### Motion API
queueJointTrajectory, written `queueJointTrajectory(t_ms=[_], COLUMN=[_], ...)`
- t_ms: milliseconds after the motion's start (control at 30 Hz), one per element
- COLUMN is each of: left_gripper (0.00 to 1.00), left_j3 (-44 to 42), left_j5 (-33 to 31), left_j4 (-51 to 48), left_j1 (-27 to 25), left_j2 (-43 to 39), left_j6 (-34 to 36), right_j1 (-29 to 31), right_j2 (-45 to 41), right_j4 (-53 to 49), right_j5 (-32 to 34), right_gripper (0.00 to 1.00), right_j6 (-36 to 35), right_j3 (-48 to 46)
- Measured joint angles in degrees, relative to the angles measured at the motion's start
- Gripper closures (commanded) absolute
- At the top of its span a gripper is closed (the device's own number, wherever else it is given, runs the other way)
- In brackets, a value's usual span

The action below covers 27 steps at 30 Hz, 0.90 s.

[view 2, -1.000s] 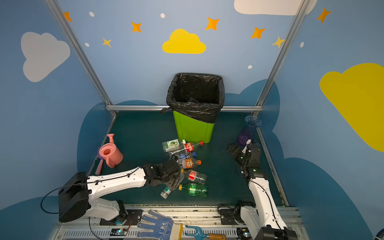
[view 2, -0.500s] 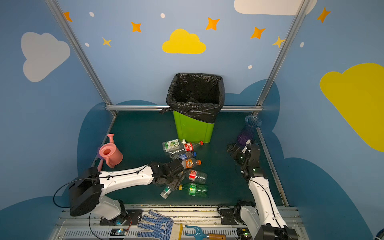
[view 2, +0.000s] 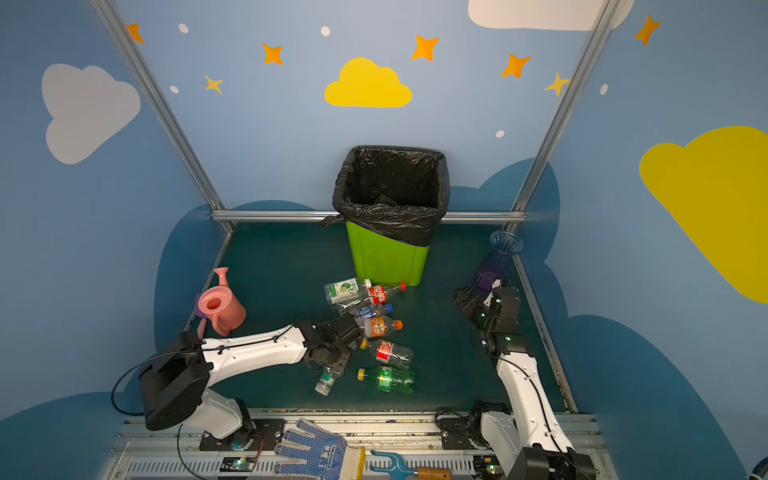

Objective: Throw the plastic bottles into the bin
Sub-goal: 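Close the left gripper on the clear square-shouldered bottle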

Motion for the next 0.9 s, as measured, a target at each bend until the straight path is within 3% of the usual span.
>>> queueJointTrajectory(t_ms=[200, 500, 733, 900], left_gripper=[0.39, 0.23, 0.25, 0.35], left_j3=[-0.13, -0.13, -0.13, 0.28], left_j5=[-1.05, 0.57, 1.86, 2.34], left_j4=[-2.49, -2.69, -2.73, -2.95], left_j1=[6.25, 10.4, 10.45, 10.58], left_j2=[-0.31, -0.33, 0.0, 2.56], left_j6=[-0.39, -0.68, -0.81, -0.44], right_j1=[0.0, 0.0, 0.0, 0.0], right_j2=[0.31, 0.31, 0.31, 0.35], right_j4=[0.0, 0.0, 0.04, 0.07], right_j5=[0.0, 0.0, 0.0, 0.0], right_gripper=[0.07, 0.07, 0.07, 0.07], right_j6=[0.02, 0.04, 0.22, 0.26], right_j3=[-0.02, -0.11, -0.13, -0.13])
